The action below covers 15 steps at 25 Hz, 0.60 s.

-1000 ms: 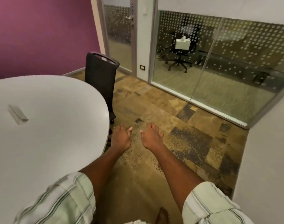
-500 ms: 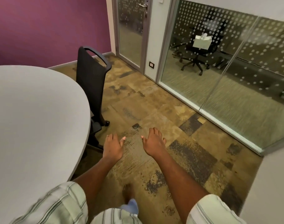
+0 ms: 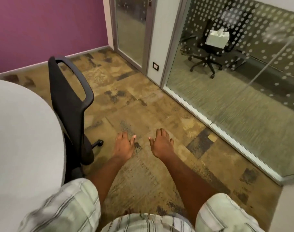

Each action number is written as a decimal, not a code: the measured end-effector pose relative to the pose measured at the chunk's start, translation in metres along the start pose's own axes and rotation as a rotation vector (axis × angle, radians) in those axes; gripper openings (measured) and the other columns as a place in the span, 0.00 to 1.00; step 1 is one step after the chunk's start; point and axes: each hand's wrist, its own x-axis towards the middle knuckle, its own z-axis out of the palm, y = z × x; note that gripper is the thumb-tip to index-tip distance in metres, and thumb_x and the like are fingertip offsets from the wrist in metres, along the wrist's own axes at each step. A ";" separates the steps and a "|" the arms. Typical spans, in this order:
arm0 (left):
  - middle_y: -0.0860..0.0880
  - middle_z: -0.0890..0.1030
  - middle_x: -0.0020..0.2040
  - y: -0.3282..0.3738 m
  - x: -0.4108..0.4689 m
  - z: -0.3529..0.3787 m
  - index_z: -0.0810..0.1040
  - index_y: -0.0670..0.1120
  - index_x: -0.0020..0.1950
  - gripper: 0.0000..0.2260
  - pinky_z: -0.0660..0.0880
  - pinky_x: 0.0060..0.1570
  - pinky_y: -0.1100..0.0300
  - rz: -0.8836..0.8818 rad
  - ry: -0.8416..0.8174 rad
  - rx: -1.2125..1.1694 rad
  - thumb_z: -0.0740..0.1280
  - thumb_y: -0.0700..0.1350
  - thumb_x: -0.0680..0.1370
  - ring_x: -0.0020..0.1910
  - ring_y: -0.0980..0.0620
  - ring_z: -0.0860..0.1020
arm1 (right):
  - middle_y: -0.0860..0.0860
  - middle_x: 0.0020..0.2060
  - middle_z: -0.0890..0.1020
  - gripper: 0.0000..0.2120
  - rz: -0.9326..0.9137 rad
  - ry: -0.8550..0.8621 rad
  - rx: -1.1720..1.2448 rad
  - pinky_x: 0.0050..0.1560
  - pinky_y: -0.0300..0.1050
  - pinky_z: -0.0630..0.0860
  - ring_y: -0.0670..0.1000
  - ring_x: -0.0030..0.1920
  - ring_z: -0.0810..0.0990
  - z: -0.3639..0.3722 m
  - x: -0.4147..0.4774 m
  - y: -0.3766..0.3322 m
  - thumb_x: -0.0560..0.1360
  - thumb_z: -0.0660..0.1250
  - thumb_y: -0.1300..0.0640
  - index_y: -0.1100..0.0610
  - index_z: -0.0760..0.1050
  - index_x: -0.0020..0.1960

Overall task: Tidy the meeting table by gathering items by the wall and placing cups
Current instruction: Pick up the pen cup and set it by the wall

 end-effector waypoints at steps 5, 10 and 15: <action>0.40 0.64 0.72 0.018 0.114 -0.017 0.59 0.40 0.74 0.27 0.60 0.71 0.50 0.031 0.134 0.036 0.54 0.56 0.81 0.72 0.42 0.61 | 0.54 0.76 0.56 0.28 -0.039 0.019 0.024 0.71 0.64 0.54 0.56 0.76 0.53 -0.007 0.125 -0.023 0.80 0.52 0.42 0.56 0.56 0.74; 0.41 0.57 0.76 0.030 0.246 -0.020 0.53 0.44 0.77 0.29 0.54 0.74 0.50 -0.063 0.176 0.057 0.53 0.57 0.81 0.76 0.42 0.53 | 0.53 0.78 0.49 0.31 -0.236 -0.064 -0.004 0.73 0.64 0.47 0.54 0.78 0.45 -0.012 0.282 -0.056 0.80 0.49 0.39 0.55 0.50 0.77; 0.43 0.53 0.78 0.047 0.356 -0.047 0.48 0.48 0.78 0.30 0.51 0.76 0.51 -0.244 0.328 0.001 0.51 0.60 0.80 0.77 0.45 0.49 | 0.53 0.78 0.46 0.31 -0.412 -0.113 -0.062 0.74 0.63 0.45 0.55 0.78 0.43 -0.046 0.430 -0.094 0.80 0.48 0.39 0.52 0.49 0.78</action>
